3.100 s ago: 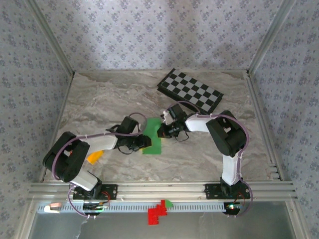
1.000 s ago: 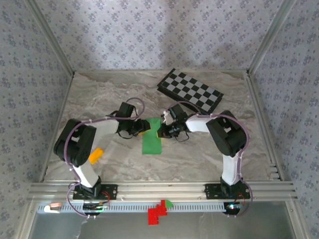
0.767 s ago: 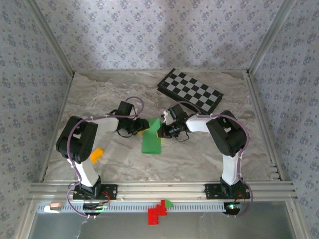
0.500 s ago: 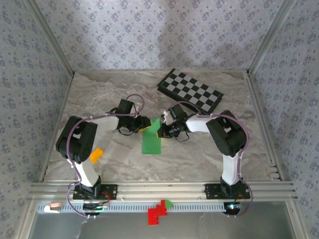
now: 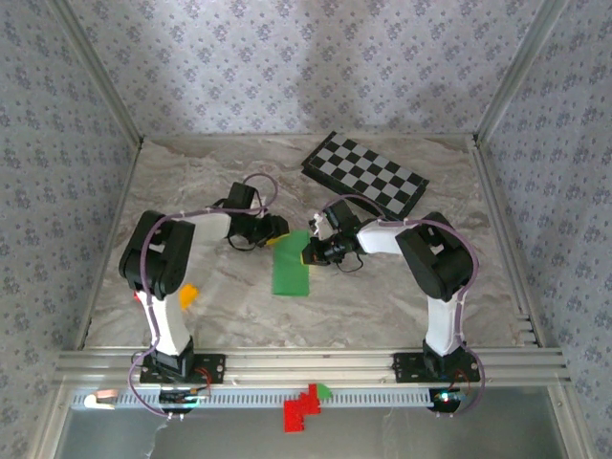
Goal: Fold a paper plane with a square sheet of paper (pick it up from the middle)
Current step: First fold the square sheet of paper in half at the center of the table.
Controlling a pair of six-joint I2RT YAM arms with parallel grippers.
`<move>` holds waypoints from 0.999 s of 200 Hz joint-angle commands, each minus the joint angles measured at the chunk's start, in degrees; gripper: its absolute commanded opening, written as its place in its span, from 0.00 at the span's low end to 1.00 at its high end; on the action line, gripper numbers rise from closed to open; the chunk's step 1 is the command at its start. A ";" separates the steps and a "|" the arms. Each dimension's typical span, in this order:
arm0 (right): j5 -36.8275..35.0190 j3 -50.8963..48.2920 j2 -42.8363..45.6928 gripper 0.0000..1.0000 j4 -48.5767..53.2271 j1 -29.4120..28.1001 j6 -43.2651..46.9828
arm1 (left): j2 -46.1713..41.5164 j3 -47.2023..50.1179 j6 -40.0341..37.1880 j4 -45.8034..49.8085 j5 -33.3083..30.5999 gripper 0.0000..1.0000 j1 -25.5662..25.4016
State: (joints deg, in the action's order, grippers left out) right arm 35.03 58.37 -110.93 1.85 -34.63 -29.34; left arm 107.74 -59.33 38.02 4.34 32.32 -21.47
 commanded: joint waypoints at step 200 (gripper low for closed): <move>-9.27 -5.24 -3.85 0.00 7.71 1.23 0.85 | -1.30 -2.05 -2.24 0.37 0.85 0.49 2.32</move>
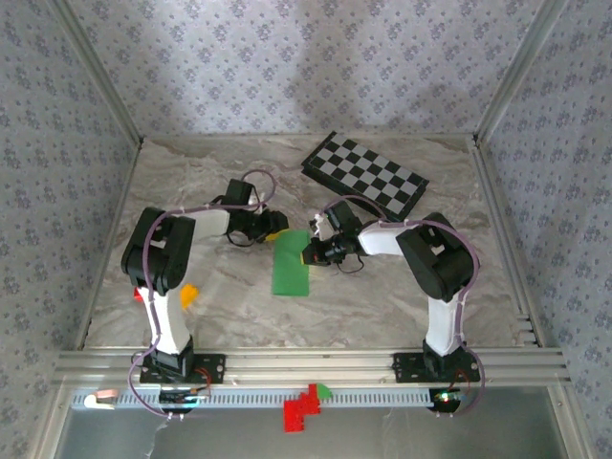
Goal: Fold a paper plane with a square sheet of paper (pick it up from the middle)
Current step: First fold the square sheet of paper in half at the center of the table.
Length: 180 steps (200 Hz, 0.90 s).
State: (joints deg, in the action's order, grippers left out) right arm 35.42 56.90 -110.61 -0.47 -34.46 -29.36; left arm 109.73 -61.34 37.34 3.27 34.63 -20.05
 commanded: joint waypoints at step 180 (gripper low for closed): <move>-9.69 -3.48 -4.28 0.00 10.13 1.07 0.75 | -14.70 9.90 1.15 1.61 -1.80 0.49 -2.41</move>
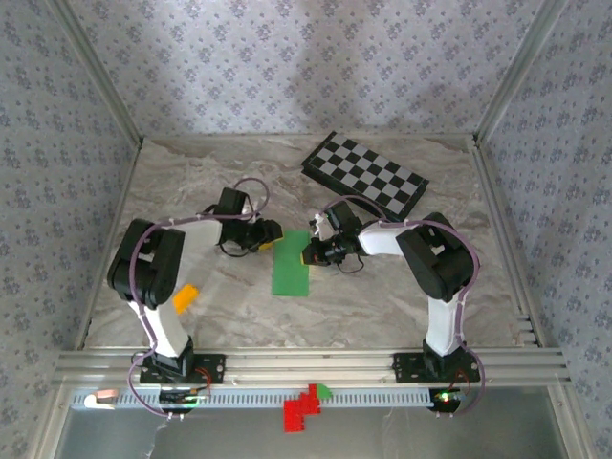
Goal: Fold a paper plane with a square sheet of paper (pick it up from the middle)
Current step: First fold the square sheet of paper in half at the center of the table.
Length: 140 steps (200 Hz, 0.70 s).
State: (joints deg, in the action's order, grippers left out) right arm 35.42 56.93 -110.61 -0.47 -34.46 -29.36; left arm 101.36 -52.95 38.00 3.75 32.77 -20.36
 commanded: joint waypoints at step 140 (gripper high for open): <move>-9.84 -3.64 -4.44 0.00 10.15 1.17 1.06 | -8.04 13.24 2.62 -0.56 1.12 0.44 -5.89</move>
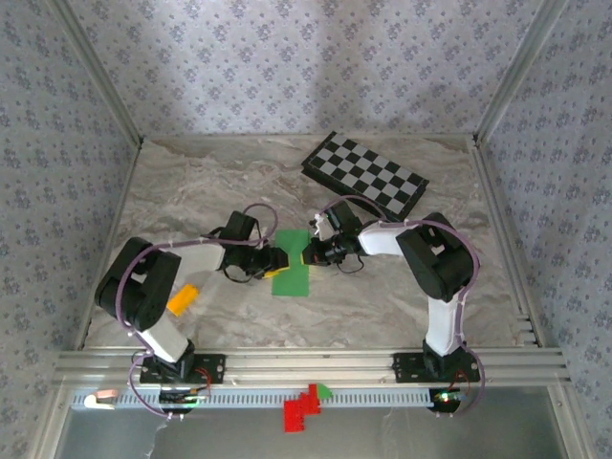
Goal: Fold a paper plane with a square sheet of paper (pick it up from the middle)
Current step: First fold the square sheet of paper in half at the center of the table.
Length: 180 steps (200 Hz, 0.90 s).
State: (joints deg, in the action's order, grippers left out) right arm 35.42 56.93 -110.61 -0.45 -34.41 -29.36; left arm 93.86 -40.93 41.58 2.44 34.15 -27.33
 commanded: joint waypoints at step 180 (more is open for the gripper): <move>-10.02 -4.49 -3.83 0.00 9.64 1.20 0.83 | -12.51 5.51 -1.85 6.51 -1.48 0.47 0.05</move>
State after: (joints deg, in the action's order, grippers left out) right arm 35.42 56.75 -110.54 -0.69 -34.41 -29.36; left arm 86.50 -35.77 41.21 5.87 33.04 -27.55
